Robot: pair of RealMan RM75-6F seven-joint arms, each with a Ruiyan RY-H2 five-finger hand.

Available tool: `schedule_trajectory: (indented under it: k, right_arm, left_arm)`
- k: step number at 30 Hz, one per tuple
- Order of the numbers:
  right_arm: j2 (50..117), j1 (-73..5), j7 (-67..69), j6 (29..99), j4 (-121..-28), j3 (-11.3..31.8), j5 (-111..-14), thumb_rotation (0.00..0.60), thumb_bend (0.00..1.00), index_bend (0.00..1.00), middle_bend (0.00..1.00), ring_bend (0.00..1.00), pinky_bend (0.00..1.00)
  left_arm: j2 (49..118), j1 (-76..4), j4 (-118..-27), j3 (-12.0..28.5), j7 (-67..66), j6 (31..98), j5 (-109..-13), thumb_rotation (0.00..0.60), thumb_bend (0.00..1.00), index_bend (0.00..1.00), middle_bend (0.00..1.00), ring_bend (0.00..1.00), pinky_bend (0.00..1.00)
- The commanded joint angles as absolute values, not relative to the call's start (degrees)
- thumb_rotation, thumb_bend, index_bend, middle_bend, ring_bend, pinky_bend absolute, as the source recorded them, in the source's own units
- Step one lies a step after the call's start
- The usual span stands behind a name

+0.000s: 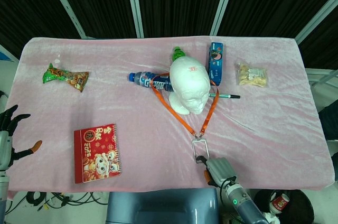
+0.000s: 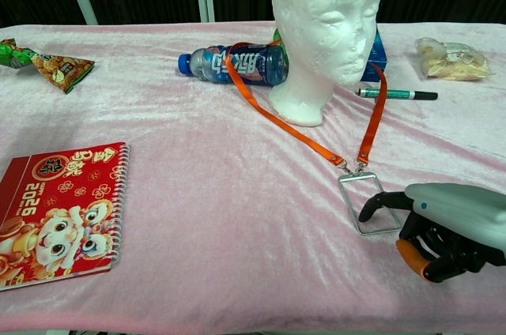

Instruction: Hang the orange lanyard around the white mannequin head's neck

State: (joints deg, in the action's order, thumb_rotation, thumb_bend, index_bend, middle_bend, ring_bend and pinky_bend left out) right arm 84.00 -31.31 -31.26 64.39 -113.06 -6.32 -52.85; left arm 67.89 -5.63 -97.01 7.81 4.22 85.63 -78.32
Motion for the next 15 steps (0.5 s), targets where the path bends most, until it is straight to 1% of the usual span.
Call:
schedule_trajectory:
  k: [1, 4, 7, 9, 11, 12, 13, 14, 15]
  right_arm:
    - [83.31, -31.39, -30.97, 64.31, -113.27, -5.87, -53.37, 0.600, 0.46, 0.09, 0.79, 0.77, 0.78]
    - [82.32, -31.29, -29.84, 64.02, -113.63, -5.15, -53.32, 0.600, 0.42, 0.03, 0.78, 0.77, 0.78]
    - [80.47, -30.50, -27.46, 64.74, -115.12, -4.19, -53.59, 0.600, 0.39, 0.02, 0.77, 0.77, 0.78]
    - [78.43, -29.45, -26.13, 66.49, -116.02, -3.85, -54.80, 0.600, 0.35, 0.02, 0.73, 0.75, 0.74]
    - [75.44, -28.48, -26.03, 68.40, -116.48, -4.00, -55.41, 0.600, 0.31, 0.02, 0.64, 0.70, 0.69]
    - [73.40, -28.15, -26.37, 69.07, -116.94, -4.16, -54.93, 0.600, 0.28, 0.02, 0.57, 0.67, 0.65]
    - [71.29, -27.86, -26.45, 69.57, -117.50, -4.17, -54.15, 0.600, 0.25, 0.02, 0.50, 0.62, 0.61]
    - [69.93, -27.58, -26.18, 69.99, -117.85, -4.04, -53.59, 0.600, 0.24, 0.02, 0.45, 0.58, 0.58]
    - [67.57, -26.49, -24.61, 71.76, -118.15, -3.36, -52.52, 0.600, 0.22, 0.02, 0.39, 0.52, 0.53]
  left_arm:
    - [67.89, -5.65, -96.97, 7.87, 4.24, 85.56, -78.20, 0.600, 0.18, 0.25, 0.05, 0.00, 0.00]
    - [67.89, -5.69, -96.93, 7.87, 4.19, 85.45, -78.17, 0.600, 0.18, 0.25, 0.05, 0.00, 0.00]
    - [67.92, -5.68, -96.84, 7.98, 3.99, 85.58, -78.09, 0.600, 0.18, 0.25, 0.05, 0.00, 0.00]
    - [68.00, -5.69, -96.69, 8.04, 3.83, 85.59, -77.95, 0.600, 0.18, 0.25, 0.05, 0.00, 0.00]
    - [67.99, -5.70, -96.69, 7.98, 3.86, 85.45, -77.95, 0.600, 0.18, 0.25, 0.05, 0.00, 0.00]
    - [67.94, -5.72, -96.70, 7.92, 3.83, 85.36, -77.98, 0.600, 0.18, 0.25, 0.05, 0.00, 0.00]
    - [67.87, -5.71, -96.75, 7.83, 3.74, 85.26, -77.98, 0.600, 0.18, 0.25, 0.05, 0.00, 0.00]
    - [67.83, -5.71, -96.80, 7.79, 3.64, 85.22, -77.98, 0.600, 0.18, 0.25, 0.05, 0.00, 0.00]
    - [67.78, -5.72, -96.89, 7.70, 3.43, 85.13, -78.02, 0.600, 0.18, 0.25, 0.05, 0.00, 0.00]
